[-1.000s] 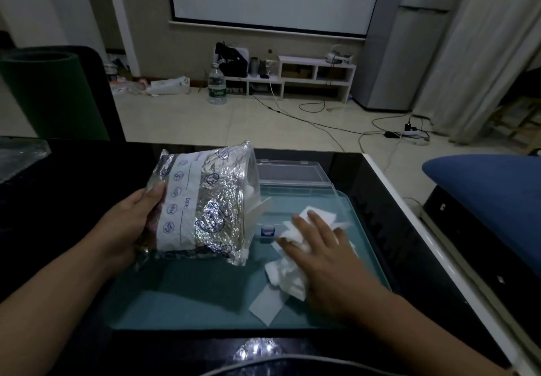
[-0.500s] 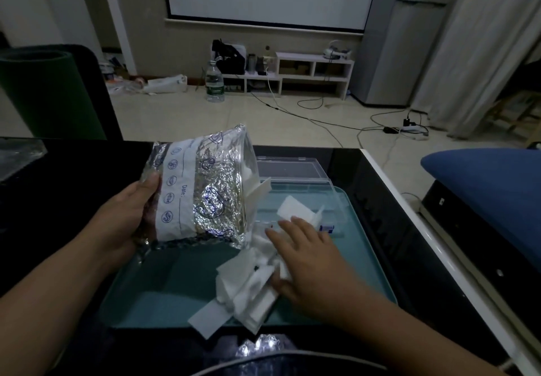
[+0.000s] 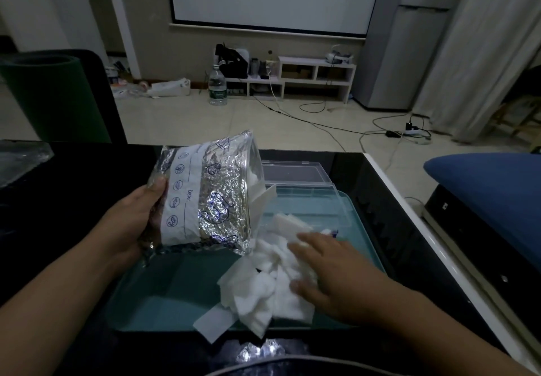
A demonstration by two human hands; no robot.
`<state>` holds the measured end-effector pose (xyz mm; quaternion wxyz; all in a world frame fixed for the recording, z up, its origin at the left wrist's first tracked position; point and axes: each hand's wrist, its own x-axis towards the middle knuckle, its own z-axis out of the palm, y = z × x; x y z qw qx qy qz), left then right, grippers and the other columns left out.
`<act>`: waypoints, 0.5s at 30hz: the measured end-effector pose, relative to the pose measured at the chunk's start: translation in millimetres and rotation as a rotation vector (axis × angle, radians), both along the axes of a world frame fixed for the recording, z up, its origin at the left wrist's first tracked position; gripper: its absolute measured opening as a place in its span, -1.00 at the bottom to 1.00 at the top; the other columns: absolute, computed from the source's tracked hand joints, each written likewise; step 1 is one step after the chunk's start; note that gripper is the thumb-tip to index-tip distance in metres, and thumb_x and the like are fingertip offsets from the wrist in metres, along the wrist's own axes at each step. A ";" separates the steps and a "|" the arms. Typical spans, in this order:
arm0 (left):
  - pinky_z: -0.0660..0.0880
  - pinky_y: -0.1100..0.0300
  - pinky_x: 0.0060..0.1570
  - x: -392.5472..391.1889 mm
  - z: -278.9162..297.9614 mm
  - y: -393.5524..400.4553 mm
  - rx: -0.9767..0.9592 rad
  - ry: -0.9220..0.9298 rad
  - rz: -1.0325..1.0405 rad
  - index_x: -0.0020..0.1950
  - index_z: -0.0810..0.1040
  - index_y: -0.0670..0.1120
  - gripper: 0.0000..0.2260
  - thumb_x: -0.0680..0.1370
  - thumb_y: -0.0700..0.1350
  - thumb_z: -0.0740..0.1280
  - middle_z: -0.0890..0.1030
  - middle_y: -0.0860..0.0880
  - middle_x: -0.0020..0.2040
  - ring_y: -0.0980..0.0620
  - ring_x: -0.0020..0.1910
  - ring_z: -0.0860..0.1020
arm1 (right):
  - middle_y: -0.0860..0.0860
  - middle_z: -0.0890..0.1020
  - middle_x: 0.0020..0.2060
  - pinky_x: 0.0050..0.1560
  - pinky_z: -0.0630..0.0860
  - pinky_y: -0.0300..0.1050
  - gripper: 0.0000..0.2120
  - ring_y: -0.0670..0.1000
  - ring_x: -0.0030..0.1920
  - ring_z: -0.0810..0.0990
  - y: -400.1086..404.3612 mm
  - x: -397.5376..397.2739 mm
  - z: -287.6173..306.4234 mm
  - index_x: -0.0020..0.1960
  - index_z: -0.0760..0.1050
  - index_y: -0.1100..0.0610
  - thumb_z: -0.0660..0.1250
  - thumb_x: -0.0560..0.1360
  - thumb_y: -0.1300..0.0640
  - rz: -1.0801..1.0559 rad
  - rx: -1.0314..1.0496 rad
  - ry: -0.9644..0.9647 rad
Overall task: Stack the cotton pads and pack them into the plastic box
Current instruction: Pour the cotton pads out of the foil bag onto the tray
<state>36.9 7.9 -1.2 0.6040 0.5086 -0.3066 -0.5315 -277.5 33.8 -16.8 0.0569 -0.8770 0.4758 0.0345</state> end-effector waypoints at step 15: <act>0.63 0.10 -0.34 -20.2 3.1 1.7 -0.008 -0.073 -0.057 0.22 0.56 -0.16 -0.64 0.57 0.05 0.27 0.70 -0.18 0.01 -0.06 -0.21 0.67 | -0.17 0.54 0.09 0.07 0.50 -0.33 -0.69 -0.23 0.08 0.51 -1.9 12.2 41.4 0.25 0.46 -0.07 0.29 0.54 0.16 -0.128 -0.277 -0.958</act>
